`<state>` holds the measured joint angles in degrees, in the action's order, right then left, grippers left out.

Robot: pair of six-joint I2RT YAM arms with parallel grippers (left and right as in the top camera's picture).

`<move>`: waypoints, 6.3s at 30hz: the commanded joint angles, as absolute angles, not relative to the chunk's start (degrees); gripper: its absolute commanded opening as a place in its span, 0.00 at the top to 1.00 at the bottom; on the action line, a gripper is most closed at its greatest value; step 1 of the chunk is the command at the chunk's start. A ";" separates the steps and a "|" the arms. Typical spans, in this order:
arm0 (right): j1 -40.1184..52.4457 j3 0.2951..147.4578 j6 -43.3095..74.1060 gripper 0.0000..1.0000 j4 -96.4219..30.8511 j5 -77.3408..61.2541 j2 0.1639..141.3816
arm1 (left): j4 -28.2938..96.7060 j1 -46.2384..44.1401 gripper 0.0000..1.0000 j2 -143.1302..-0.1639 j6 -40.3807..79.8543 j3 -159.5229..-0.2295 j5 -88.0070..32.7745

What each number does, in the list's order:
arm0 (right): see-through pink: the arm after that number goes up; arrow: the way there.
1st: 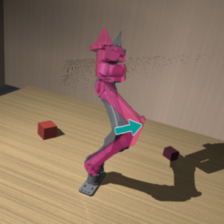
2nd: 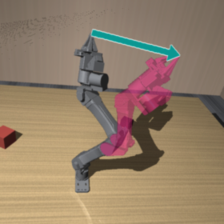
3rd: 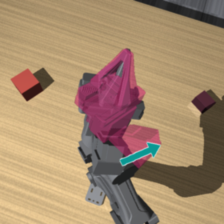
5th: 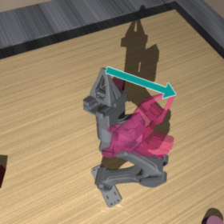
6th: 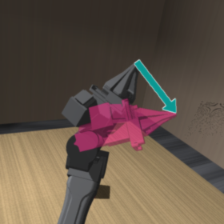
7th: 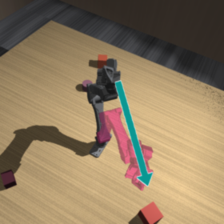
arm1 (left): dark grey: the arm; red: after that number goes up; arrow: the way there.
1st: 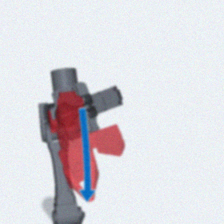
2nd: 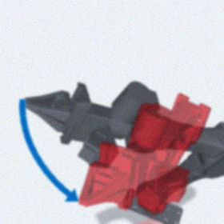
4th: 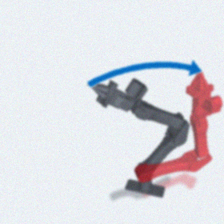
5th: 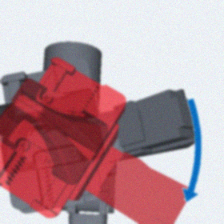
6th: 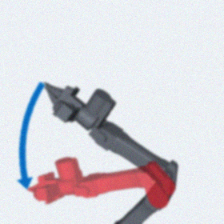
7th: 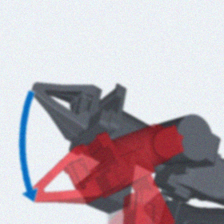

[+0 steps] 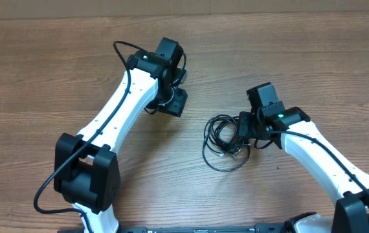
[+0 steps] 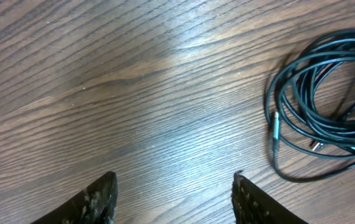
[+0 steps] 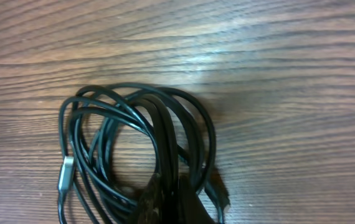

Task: Untangle cables

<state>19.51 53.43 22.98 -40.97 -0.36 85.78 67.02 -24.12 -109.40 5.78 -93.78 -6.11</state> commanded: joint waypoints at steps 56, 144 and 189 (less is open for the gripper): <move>19.27 54.39 51.44 0.96 -42.35 -4.19 85.91 | 35.62 -32.40 0.19 -125.25 -16.05 -86.83 -25.87; 8.40 62.13 31.62 0.43 -51.86 1.34 78.39 | 41.45 -24.12 0.40 -102.61 -0.27 -89.08 -20.34; 7.90 62.39 31.66 0.42 -59.94 1.13 76.49 | 27.29 -34.96 0.94 -130.80 -15.64 -89.10 -11.38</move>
<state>8.23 60.99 32.34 -60.10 1.43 77.67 23.29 -35.59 -128.29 -15.20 -90.89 -14.00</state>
